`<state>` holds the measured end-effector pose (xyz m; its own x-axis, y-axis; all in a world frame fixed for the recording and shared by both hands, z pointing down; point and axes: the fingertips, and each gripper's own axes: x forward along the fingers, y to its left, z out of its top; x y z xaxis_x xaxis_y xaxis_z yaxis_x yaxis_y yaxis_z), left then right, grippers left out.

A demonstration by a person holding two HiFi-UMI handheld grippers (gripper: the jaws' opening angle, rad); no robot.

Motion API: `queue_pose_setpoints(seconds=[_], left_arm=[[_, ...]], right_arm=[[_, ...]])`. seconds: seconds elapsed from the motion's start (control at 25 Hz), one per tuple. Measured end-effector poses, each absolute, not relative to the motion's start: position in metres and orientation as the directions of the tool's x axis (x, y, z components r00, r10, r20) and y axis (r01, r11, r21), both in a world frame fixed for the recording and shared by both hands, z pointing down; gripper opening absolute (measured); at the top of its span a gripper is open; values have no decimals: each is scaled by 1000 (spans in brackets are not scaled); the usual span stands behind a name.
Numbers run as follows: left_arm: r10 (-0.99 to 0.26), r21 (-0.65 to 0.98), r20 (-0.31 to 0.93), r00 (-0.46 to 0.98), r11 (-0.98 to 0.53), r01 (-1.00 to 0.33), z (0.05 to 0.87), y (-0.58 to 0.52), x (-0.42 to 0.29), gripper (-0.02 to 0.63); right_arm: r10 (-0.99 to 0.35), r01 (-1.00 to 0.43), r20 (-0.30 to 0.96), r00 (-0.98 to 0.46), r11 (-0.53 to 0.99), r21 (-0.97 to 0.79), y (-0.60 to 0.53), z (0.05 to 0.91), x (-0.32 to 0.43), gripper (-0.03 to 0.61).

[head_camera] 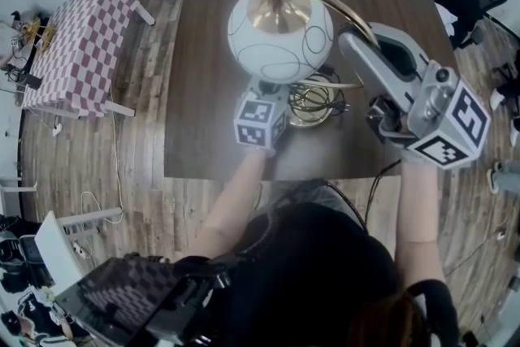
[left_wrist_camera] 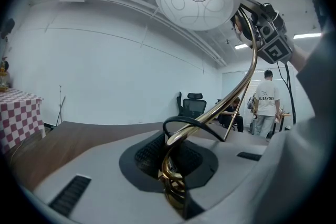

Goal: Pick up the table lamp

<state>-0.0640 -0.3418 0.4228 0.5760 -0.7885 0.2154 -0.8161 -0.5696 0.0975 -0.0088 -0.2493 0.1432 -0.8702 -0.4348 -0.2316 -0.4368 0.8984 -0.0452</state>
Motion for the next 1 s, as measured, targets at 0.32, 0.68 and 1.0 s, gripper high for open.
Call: queue_pose_setpoints(seconds=[0.32,0.68,1.0], left_arm=[[-793,83,219,569,-566,-820,418,-344,-69,29],[-790,87,219,573,-569,-817,416,-345,-70,29],[-783,94,224,580,-575,-813,411,-342,-67,29]], right_arm=[[-429,-431,-239,-871,901,-45,-247,136,-12,0],[-421,-426,-233,-876,904,-32,-247,131,-17,0],[-419,-424,-235,-877,905,-28,-244,128,-16,0]])
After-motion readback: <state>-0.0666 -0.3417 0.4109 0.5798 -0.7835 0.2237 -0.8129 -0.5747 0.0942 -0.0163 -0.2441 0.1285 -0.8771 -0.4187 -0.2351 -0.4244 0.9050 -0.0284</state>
